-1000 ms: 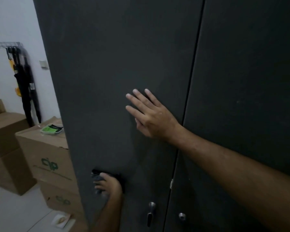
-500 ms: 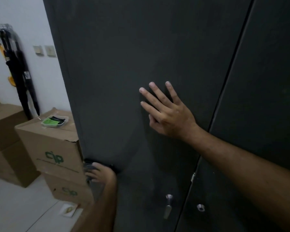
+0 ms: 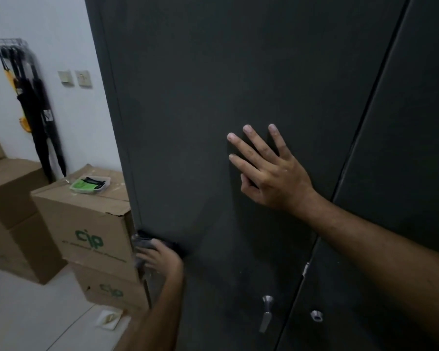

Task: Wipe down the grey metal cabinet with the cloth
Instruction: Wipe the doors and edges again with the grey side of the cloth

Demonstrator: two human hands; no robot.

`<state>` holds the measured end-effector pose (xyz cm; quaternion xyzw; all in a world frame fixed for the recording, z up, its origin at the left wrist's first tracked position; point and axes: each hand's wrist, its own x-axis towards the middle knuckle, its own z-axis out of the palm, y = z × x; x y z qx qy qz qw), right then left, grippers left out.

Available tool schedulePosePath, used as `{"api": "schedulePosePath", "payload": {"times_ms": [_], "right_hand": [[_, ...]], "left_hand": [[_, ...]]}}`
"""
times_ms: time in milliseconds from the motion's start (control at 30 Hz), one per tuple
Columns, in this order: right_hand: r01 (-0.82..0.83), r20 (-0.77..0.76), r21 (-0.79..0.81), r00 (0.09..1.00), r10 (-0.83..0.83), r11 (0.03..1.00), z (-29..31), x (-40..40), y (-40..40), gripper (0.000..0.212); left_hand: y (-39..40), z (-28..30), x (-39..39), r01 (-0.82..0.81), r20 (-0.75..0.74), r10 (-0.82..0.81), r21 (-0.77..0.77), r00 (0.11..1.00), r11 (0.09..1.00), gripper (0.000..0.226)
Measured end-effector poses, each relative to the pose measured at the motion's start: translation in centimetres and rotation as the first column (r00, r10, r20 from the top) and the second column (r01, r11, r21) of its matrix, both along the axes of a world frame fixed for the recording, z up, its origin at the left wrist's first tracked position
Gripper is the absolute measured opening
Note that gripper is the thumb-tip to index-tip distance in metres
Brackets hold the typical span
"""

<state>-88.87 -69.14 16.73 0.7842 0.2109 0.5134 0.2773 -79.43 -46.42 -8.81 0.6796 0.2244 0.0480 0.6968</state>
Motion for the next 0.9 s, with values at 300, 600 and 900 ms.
{"api": "schedulePosePath", "payload": {"times_ms": [300, 600, 900], "right_hand": [[0.002, -0.005, 0.006, 1.000, -0.002, 1.000, 0.0, -0.1, 0.1, 0.040], [-0.001, -0.002, 0.005, 1.000, 0.001, 1.000, 0.1, -0.1, 0.0, 0.040], [-0.002, 0.008, 0.008, 1.000, 0.002, 1.000, -0.1, 0.1, 0.0, 0.039]], "left_hand": [[2.8, -1.6, 1.7, -0.129, -0.312, 0.025, -0.316, 0.950, 0.940, 0.072], [1.0, 13.3, 3.8, -0.232, 0.365, 0.187, 0.082, 0.912, 0.969, 0.065], [-0.2, 2.7, 0.6, -0.135, 0.476, 0.024, 0.201, 0.879, 0.970, 0.048]]}}
